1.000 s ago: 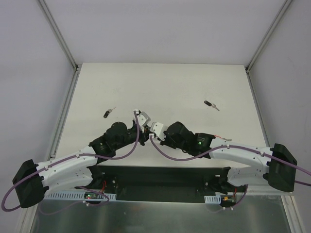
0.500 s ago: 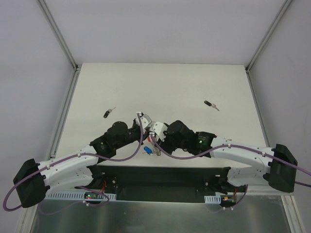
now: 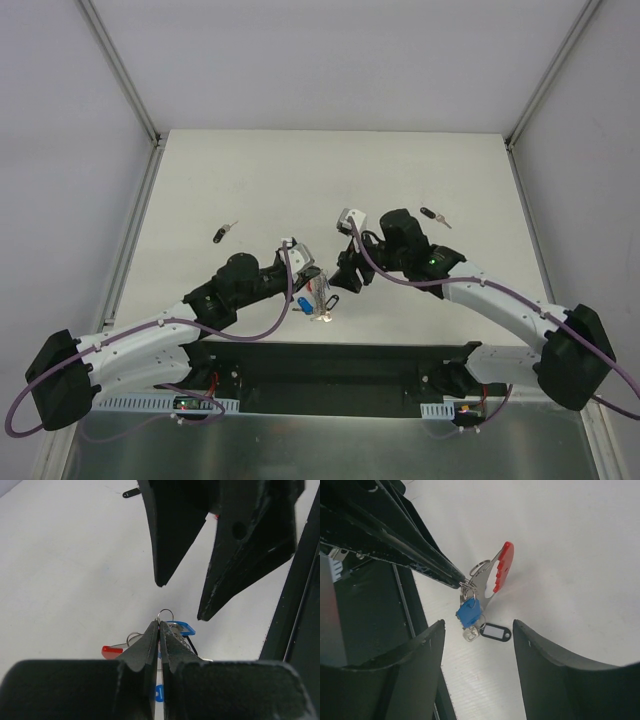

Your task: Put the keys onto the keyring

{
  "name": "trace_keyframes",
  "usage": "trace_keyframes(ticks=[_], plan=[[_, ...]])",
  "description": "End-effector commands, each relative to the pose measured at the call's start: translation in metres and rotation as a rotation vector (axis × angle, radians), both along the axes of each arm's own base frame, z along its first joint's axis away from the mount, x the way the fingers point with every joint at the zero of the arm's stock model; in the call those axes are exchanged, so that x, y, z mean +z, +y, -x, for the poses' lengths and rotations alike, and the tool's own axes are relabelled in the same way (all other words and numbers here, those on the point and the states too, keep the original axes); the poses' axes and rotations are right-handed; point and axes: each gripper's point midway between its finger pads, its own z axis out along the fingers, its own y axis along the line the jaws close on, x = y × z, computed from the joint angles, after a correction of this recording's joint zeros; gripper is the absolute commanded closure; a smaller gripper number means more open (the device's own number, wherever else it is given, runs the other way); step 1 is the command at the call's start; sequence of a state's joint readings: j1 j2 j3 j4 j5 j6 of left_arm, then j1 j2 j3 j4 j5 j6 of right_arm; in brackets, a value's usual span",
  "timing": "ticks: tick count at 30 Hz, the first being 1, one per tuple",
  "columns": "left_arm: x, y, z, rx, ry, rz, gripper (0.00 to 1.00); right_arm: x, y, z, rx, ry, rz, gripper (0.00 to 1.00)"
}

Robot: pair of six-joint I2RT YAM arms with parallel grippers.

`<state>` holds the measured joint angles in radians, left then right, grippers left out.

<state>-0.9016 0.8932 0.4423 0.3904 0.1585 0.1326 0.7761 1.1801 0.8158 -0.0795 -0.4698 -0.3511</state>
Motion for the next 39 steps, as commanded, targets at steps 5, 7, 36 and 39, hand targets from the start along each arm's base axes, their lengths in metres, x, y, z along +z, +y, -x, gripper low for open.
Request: trace_keyframes(ticks=[5, 7, 36, 39], plan=[[0.027, -0.004, 0.004, -0.045, -0.077, 0.079, 1.00, 0.033, 0.031, 0.000, 0.109, 0.127, -0.188, 0.46], [0.028, -0.004, 0.004, -0.046, -0.076, 0.083, 1.00, 0.033, 0.032, -0.002, 0.101, 0.149, -0.200, 0.48], [0.040, 0.008, 0.013, -0.043, -0.162, 0.180, 1.00, 0.023, 0.025, -0.005, 0.107, 0.344, -0.239, 0.99], [0.035, 0.011, 0.011, -0.020, -0.136, 0.171, 0.92, 0.027, 0.021, -0.003, 0.114, 0.316, -0.212, 0.99]])
